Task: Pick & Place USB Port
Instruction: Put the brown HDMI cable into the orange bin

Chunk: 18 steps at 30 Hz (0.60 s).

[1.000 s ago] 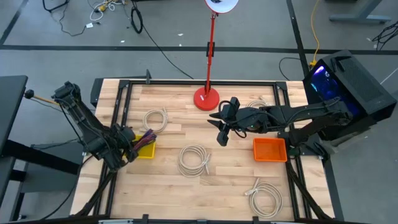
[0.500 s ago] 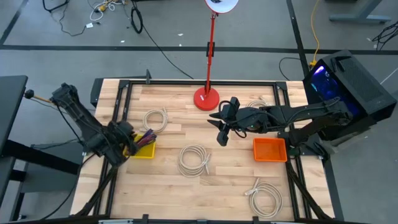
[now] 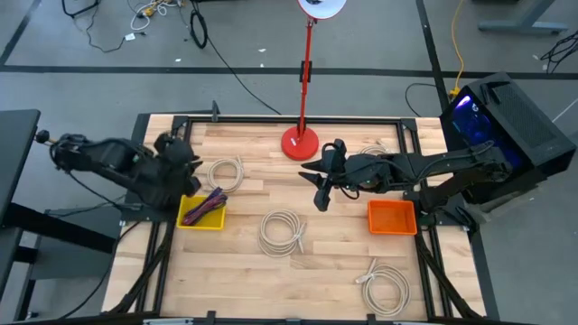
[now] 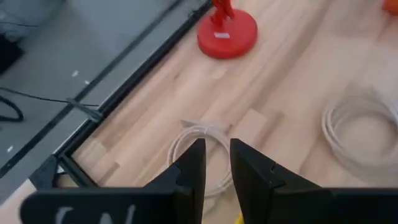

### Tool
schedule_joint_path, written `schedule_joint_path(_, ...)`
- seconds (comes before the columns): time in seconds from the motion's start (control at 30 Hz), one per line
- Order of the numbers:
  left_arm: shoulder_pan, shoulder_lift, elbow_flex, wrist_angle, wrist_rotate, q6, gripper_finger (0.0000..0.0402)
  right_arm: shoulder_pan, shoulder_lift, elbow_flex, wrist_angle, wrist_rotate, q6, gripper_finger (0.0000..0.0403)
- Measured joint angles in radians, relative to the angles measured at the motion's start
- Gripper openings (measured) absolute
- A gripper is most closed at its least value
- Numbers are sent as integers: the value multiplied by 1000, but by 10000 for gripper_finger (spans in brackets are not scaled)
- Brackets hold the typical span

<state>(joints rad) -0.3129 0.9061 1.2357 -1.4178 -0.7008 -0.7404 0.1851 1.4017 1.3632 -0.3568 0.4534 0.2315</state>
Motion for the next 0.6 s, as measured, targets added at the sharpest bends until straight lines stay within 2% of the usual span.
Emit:
schedule_joint_path(0.1, 126, -1, 2, 33, 165, 176, 72, 5, 0, 0, 0, 0, 4, 105)
schedule_joint_path(0.17, 196, 2, -11, 34, 276, 238, 69, 7, 0, 0, 0, -1, 6, 105)
schedule_joint_path(0.3, 311, 3, -69, 129, 421, 338, 68, 7, 0, 0, 0, -8, 22, 105)
schedule_joint_path(0.43, 402, 7, -148, 264, 494, 410, 73, 7, 0, 0, 2, -36, 23, 105)
schedule_joint_path(0.6, 534, 62, -244, 302, 535, 442, 81, 14, 0, 0, 0, -54, 42, 105)
